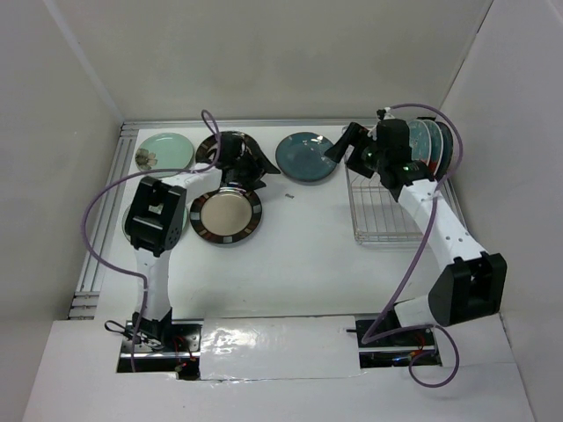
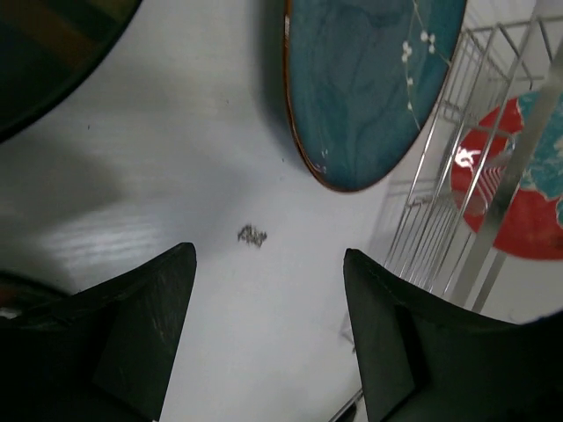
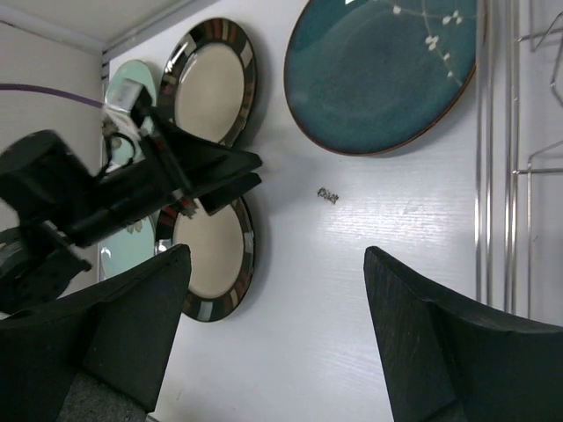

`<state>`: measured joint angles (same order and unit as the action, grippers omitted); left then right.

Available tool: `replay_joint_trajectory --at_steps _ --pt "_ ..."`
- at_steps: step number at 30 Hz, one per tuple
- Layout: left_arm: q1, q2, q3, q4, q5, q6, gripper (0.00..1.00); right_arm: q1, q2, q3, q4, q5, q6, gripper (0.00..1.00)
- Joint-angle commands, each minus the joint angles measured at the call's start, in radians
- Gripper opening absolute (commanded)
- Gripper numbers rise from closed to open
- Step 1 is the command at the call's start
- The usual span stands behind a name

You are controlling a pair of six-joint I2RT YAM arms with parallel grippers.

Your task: Load the plates into the dish rack

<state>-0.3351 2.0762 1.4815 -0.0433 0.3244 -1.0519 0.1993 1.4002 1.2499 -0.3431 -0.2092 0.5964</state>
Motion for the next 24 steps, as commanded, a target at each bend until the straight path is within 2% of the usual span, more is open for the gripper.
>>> replay_joint_trajectory --at_steps 1,7,17,20,21,24 --pt "-0.016 0.074 0.06 0.147 -0.024 -0.105 0.8 -0.018 -0.079 -0.03 -0.021 0.013 -0.029 0.86" --pt "-0.053 0.197 0.147 0.189 -0.08 -0.178 0.76 -0.052 -0.11 -0.05 -0.034 0.013 -0.029 0.86" --pt "-0.064 0.363 0.287 0.148 -0.171 -0.284 0.69 -0.092 -0.132 -0.086 -0.034 0.004 -0.02 0.86" --pt "-0.064 0.386 0.307 0.134 -0.18 -0.306 0.55 -0.11 -0.122 -0.095 -0.034 0.004 -0.02 0.86" --pt "-0.064 0.386 0.307 0.134 -0.18 -0.306 0.44 -0.11 -0.122 -0.095 -0.034 -0.005 -0.03 0.86" --pt "-0.064 0.386 0.295 0.158 -0.191 -0.329 0.29 -0.119 -0.122 -0.106 -0.034 -0.006 -0.03 0.86"
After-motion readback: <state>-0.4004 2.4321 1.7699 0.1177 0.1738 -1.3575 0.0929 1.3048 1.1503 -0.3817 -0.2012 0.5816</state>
